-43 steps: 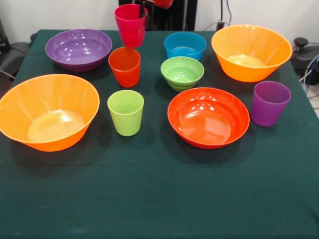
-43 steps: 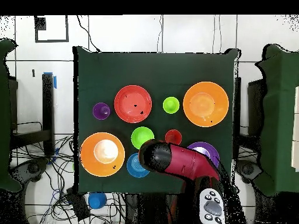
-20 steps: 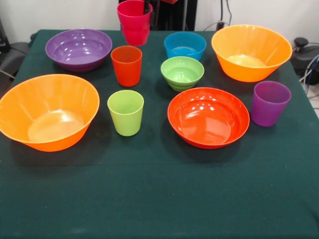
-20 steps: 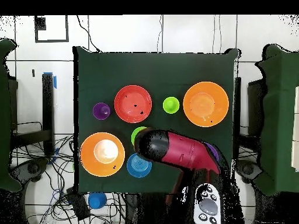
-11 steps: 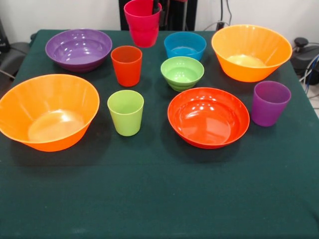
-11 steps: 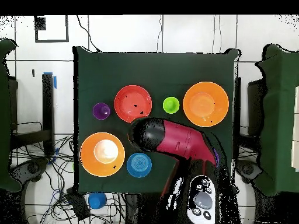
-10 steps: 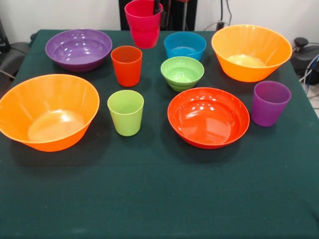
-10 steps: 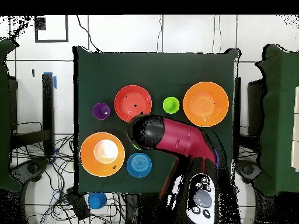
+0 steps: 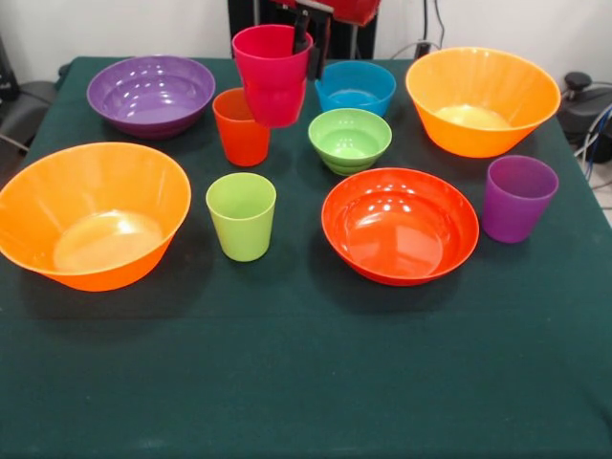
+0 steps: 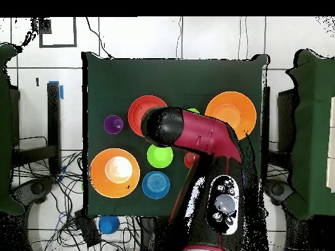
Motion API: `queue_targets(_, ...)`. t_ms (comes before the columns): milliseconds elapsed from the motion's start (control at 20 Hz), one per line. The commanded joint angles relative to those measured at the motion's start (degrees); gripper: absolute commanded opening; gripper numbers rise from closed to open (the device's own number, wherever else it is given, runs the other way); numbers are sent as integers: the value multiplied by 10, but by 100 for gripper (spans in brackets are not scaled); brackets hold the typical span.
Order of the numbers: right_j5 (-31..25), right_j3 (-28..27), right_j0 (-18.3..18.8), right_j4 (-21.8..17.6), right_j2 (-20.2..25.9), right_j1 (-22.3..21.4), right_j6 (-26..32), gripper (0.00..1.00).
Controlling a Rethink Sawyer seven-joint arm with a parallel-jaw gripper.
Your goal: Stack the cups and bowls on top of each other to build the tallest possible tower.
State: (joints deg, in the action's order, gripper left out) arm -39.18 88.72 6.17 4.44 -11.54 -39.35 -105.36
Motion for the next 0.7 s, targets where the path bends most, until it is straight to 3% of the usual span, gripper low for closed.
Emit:
queue_targets(50, -88, -118, -21, 15, 18, 73, -128, 0)
queue_targets(700, -141, -302, -42, 29, 5, 186, -182, 0)
